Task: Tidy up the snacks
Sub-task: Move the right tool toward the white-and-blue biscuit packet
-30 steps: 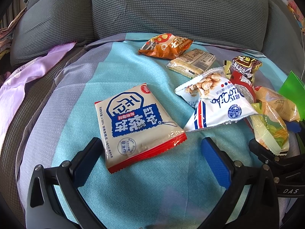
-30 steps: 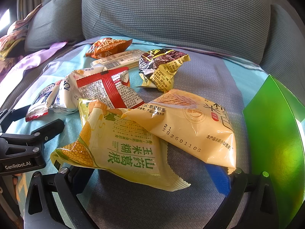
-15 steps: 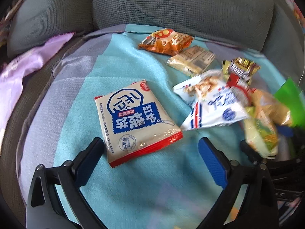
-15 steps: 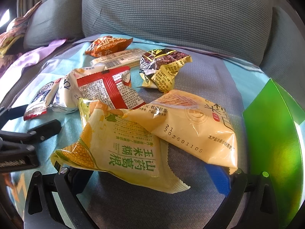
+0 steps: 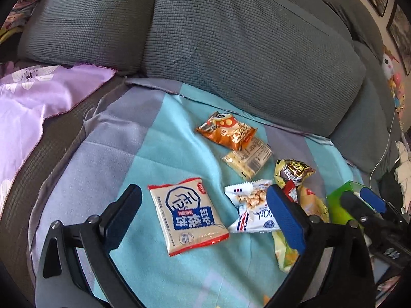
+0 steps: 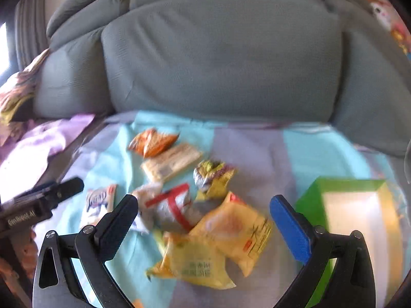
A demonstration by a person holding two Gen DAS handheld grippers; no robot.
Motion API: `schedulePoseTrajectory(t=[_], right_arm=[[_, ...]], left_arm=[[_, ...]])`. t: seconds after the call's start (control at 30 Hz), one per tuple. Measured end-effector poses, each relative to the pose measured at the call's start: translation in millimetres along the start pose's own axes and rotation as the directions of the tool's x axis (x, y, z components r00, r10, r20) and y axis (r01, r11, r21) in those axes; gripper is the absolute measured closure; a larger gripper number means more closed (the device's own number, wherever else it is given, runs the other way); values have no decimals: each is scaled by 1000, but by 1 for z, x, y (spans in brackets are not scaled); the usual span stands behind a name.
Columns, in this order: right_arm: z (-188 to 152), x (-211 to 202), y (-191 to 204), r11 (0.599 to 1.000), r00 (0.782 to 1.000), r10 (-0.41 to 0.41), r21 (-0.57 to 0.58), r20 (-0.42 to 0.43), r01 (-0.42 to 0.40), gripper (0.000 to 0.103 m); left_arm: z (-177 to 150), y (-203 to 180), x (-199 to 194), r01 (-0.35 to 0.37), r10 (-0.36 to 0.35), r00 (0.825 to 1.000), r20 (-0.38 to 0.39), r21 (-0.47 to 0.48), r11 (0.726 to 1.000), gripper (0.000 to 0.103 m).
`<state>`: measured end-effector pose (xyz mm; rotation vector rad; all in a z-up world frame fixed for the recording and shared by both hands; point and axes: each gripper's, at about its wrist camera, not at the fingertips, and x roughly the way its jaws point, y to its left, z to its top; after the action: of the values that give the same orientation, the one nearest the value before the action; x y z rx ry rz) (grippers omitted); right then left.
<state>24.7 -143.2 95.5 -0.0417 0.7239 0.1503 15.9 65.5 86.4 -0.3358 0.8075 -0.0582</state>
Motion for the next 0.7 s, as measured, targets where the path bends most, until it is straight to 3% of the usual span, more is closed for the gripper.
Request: schedulePoseTrajectory(t=[0.1,0.2,0.3,0.43,0.53,0.63,0.7], right_arm=[[8,-10,-11,991,998,66,118,17,-68,1],[21,-17,-21,988,999,-31,153,14,28,0],[34,-19,-35,981,999,-40,187,-29,45,0],[41,-20,-40,976,993,-77,198,-91,94,0],[42,-29,-41,974,992,-58,211,-110,80,0],[47,-42,-46,965,994,-16,260,-105,43,0],[55,-57,-48,962,996,-39,268,-81,60,0]], left_arm=[[-1,-2,0,-19,19,1000,17,18,1000,5],[3,-9,-3,-60,58,998,27,81,995,5],[12,-18,-15,-85,73,994,86,143,986,5],[22,-18,-22,-56,46,997,67,142,988,5],[28,-16,-29,-5,0,999,42,124,992,5],[32,-15,-38,11,-16,999,51,103,995,5],[35,-18,-47,18,-26,997,69,111,994,5]])
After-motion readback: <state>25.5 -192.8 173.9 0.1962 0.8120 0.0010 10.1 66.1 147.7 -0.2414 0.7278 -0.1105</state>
